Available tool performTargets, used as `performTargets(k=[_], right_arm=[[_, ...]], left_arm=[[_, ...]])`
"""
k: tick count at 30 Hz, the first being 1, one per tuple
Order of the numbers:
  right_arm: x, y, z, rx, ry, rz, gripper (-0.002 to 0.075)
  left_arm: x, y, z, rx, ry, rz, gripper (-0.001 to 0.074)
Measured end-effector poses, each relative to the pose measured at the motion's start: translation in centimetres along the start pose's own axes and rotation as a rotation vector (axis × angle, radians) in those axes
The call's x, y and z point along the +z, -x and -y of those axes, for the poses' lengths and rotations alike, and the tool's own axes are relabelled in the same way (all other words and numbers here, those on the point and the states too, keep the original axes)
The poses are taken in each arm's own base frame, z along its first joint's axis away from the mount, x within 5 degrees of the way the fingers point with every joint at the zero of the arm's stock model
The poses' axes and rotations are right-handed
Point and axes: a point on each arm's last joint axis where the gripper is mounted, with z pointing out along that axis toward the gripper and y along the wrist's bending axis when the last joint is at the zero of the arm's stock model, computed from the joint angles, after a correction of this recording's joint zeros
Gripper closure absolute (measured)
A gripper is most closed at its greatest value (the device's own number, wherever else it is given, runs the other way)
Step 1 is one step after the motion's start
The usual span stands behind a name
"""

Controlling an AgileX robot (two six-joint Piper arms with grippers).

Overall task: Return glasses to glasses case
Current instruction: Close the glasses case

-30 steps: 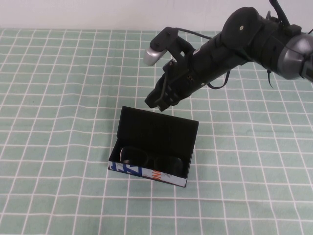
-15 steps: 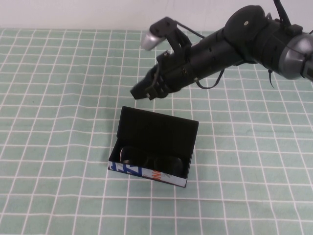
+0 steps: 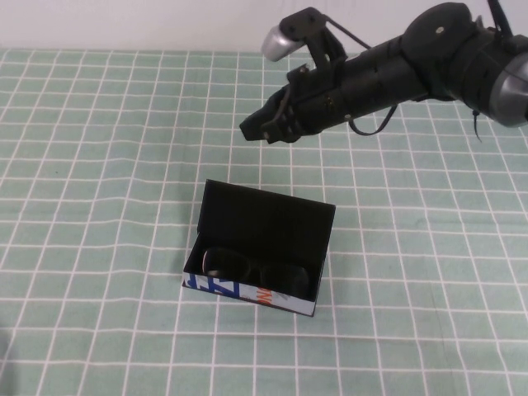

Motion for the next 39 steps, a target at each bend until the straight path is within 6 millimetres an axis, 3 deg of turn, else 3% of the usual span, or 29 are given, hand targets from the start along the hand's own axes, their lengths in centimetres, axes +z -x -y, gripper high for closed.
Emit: performTargets(k=[5, 11, 17, 24, 30, 39], right_arm=[[-0.1, -0.2, 0.5, -0.002, -0.037, -0.012, 0.0739], [-0.2, -0.3, 1.0, -0.003, -0.081, -0.021, 0.0739], [-0.2, -0.3, 1.4, -0.021, -0.118, -0.027, 0.0739], [0.5, -1.0, 2.2, -0.022, -0.144, -0.044, 0.0739], [1.1, -2.8, 4.2, 0.012, -0.156, -0.093, 0.0739], [-1.5, -3.7, 7.8, 0.131, -0.225, -0.050, 0.0739]], left_arm=[[7.0, -0.7, 0.7, 0.203, -0.118, -0.363, 0.0739], [11.9, -3.0, 3.1, 0.295, -0.446, -0.481, 0.0739], [16.5, -6.6, 4.4, 0.275, -0.538, -0.620, 0.0739], [20.5, -11.1, 6.8, 0.274, -0.598, -0.700, 0.0739], [22.6, -14.6, 6.5, 0.278, -0.588, -0.804, 0.0739], [24.2, -17.5, 6.1, 0.259, -0.570, -0.879, 0.0739]])
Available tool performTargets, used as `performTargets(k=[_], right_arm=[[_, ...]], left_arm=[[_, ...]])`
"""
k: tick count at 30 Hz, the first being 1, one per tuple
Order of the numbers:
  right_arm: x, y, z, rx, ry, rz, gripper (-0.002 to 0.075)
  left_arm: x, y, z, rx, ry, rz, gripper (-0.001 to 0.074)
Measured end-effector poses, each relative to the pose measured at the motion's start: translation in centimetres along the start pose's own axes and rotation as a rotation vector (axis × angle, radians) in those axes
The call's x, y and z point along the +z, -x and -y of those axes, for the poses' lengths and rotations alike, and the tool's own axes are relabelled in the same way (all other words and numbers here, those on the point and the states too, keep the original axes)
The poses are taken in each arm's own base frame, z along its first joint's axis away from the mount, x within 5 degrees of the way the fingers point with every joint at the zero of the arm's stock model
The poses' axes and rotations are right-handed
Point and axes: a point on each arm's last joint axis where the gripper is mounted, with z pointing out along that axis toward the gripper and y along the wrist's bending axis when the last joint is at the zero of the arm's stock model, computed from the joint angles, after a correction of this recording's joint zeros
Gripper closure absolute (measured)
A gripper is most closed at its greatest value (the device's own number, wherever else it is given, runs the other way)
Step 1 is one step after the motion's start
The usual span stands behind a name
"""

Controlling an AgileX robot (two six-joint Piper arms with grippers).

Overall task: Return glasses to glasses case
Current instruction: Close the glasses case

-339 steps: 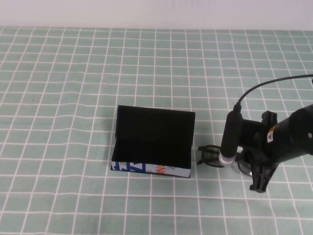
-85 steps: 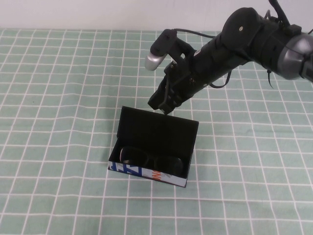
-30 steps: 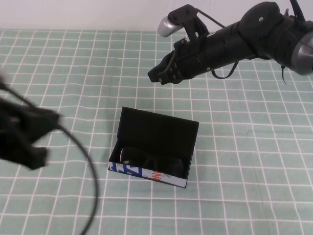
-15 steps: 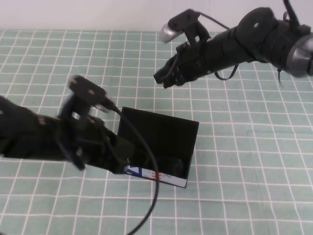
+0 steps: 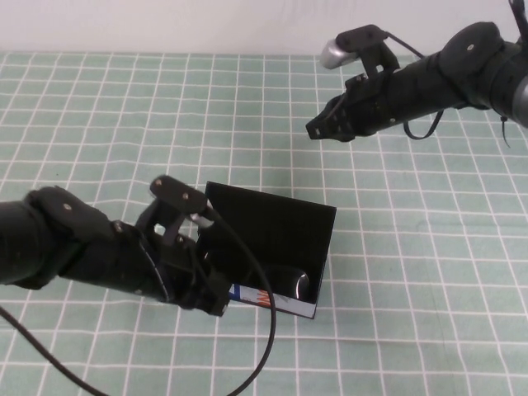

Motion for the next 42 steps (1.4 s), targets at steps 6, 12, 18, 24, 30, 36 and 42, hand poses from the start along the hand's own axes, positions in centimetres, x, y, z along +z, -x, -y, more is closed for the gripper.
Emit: performTargets(k=[6, 12, 18, 24, 30, 36, 42], right_arm=[[0.8, -0.8, 0.3, 0.028, 0.033, -0.030, 0.0739], [2.6, -2.6, 0.4, 0.022, 0.128, -0.095, 0.0739], [2.8, -2.7, -0.2, 0.000, 0.207, -0.081, 0.0739], [2.7, -2.8, -0.6, -0.003, 0.254, -0.101, 0.0739], [2.3, -3.4, -1.5, -0.008, 0.356, -0.159, 0.0739], [2.0, -3.5, -2.1, 0.000, 0.428, -0.183, 0.0739], [2.2, -3.4, -2.5, 0.005, 0.447, -0.177, 0.0739]], left_arm=[[1.8, -0.7, -0.8, -0.050, 0.000, -0.039, 0.0739], [1.9, -0.4, -1.1, -0.076, 0.026, 0.002, 0.0739], [1.9, -0.1, -1.2, -0.083, 0.035, 0.028, 0.0739], [1.9, -0.1, -1.0, -0.084, 0.019, 0.029, 0.0739], [1.9, -0.1, -1.0, -0.085, 0.018, 0.030, 0.0739], [1.9, -0.1, -1.0, -0.088, 0.018, 0.032, 0.0739], [1.9, -0.1, -1.0, -0.089, 0.018, 0.033, 0.0739]])
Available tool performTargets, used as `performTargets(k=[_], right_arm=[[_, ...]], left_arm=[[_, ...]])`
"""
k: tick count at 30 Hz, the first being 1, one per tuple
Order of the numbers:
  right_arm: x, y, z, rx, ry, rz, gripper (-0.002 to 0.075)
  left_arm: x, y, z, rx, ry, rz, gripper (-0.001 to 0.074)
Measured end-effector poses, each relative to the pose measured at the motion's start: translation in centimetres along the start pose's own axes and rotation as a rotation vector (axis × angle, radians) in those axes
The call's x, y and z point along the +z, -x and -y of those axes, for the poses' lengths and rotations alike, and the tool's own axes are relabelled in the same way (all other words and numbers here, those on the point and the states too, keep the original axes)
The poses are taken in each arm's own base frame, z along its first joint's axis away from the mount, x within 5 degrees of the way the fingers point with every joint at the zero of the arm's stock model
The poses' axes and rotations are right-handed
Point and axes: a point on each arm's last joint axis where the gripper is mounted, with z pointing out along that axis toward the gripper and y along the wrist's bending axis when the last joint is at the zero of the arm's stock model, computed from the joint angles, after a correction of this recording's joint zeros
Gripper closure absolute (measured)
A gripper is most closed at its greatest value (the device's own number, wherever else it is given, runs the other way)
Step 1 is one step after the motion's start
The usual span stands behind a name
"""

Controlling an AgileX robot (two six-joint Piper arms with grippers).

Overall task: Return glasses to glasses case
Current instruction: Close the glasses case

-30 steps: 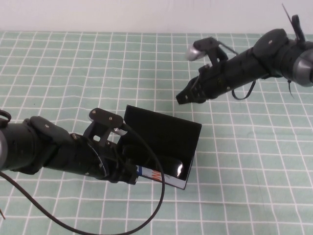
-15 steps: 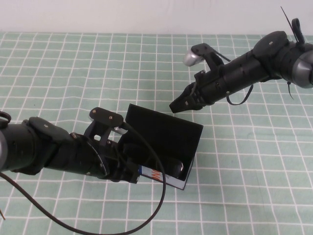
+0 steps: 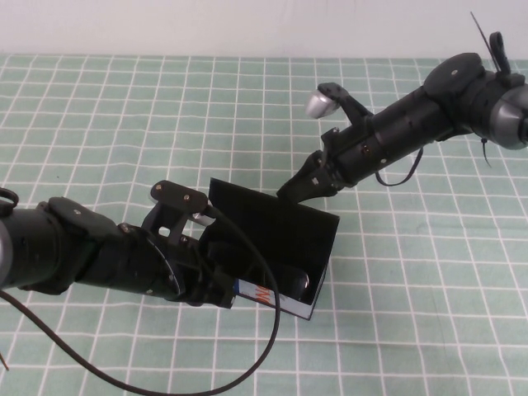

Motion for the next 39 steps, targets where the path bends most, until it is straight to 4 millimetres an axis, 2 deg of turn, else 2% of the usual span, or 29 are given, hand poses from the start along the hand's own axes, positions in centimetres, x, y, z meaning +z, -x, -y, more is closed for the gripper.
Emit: performTargets(k=[7, 14, 29, 34, 39], right_arm=[[2.3, 0.5, -2.0, -0.039, 0.044, -0.033, 0.0739], [5.0, 0.4, -4.2, -0.090, 0.059, -0.139, 0.0739], [5.0, 0.0, -4.1, -0.076, 0.029, -0.185, 0.0739], [5.0, -0.1, -4.0, -0.074, 0.021, -0.196, 0.0739], [5.1, -0.1, -4.1, -0.064, 0.020, -0.198, 0.0739]], left_arm=[[0.0, 0.0, 0.0, 0.000, 0.000, 0.000, 0.0739], [0.0, 0.0, 0.0, 0.000, 0.000, 0.000, 0.0739], [-0.1, 0.0, 0.3, 0.028, -0.030, -0.005, 0.0739], [-1.5, 0.6, 1.3, 0.056, -0.070, 0.024, 0.0739], [-4.2, 1.4, 3.1, 0.120, -0.141, 0.074, 0.0739]])
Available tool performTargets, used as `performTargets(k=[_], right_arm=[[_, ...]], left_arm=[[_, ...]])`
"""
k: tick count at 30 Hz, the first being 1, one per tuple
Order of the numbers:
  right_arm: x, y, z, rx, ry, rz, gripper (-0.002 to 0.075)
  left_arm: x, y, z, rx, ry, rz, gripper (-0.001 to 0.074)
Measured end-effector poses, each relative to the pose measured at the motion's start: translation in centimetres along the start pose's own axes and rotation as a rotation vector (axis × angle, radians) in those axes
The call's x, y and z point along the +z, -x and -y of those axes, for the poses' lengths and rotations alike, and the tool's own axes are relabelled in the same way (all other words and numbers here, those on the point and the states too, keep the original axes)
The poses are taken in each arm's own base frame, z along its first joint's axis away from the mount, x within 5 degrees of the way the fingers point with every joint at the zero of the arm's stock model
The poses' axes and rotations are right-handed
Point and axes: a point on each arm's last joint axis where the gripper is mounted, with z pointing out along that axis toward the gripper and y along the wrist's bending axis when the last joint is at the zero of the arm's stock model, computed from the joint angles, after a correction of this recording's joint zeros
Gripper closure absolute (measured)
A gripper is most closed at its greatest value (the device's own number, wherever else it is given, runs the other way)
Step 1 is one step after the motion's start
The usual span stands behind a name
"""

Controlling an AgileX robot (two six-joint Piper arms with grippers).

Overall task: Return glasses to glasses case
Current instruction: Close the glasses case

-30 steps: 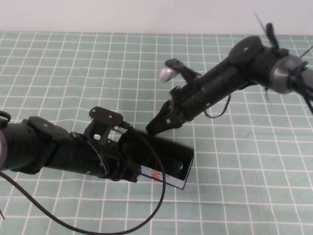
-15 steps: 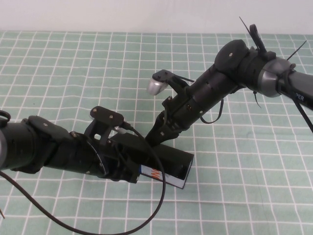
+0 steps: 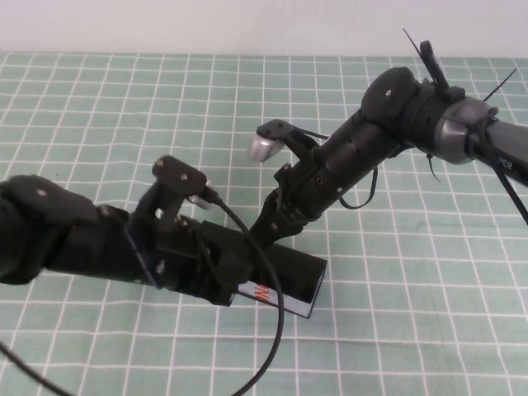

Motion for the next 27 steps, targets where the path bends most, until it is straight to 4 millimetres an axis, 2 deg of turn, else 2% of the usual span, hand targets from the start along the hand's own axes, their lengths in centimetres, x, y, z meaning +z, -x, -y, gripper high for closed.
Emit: performTargets(k=[9, 15, 21, 27], right_arm=[[0.5, 0.2, -0.5, -0.008, 0.009, -0.009, 0.0739], [1.0, 0.3, -0.9, -0.017, 0.012, -0.022, 0.0739], [1.5, 0.1, -1.1, -0.021, -0.001, -0.064, 0.0739], [2.9, -0.3, -0.9, 0.005, 0.011, -0.100, 0.0739]], left_arm=[[-6.9, 2.3, 4.3, 0.137, 0.020, 0.188, 0.0739], [-11.3, 2.7, 6.5, 0.196, 0.106, 0.302, 0.0739], [-14.0, 2.4, 8.0, 0.228, 0.148, 0.367, 0.0739], [-14.8, 2.1, 8.3, 0.231, 0.172, 0.368, 0.0739]])
